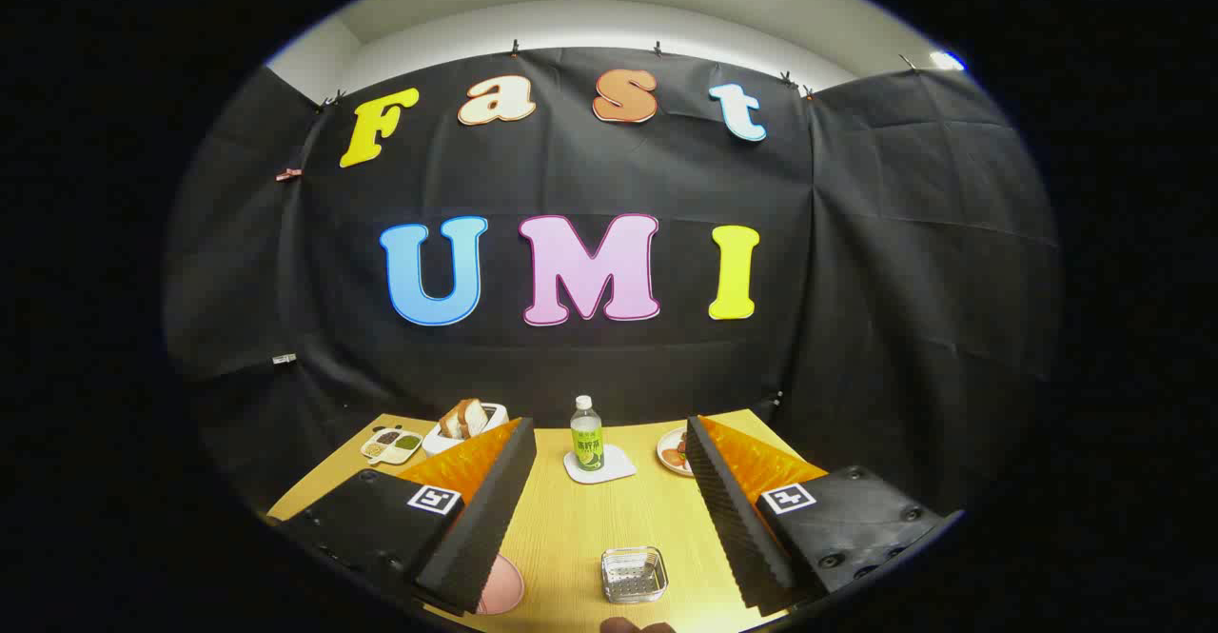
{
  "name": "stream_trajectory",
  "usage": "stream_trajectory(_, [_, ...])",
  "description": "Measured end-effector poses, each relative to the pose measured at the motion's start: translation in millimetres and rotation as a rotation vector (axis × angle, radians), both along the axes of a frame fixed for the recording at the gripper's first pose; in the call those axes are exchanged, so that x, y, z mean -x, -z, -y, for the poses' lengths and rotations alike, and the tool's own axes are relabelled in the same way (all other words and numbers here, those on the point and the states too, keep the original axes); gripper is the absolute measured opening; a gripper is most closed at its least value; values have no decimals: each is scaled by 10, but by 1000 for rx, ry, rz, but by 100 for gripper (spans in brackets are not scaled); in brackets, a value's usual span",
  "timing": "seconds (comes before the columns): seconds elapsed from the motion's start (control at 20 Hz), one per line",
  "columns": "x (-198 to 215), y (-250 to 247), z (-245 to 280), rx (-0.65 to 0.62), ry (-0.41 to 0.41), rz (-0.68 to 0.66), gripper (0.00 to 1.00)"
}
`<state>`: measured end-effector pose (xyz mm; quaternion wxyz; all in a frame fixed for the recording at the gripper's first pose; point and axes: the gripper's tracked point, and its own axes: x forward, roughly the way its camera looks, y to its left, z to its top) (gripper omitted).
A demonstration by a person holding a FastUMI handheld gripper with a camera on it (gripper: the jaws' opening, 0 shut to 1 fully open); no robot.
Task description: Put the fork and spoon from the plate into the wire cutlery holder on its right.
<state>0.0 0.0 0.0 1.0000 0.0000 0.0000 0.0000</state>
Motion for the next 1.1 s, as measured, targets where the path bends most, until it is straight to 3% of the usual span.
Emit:
stream_trajectory(0.75, [23,215,-57,6,9,-69,98])
stream_trajectory(1.1, [15,397,-250,19,-38,-115,98])
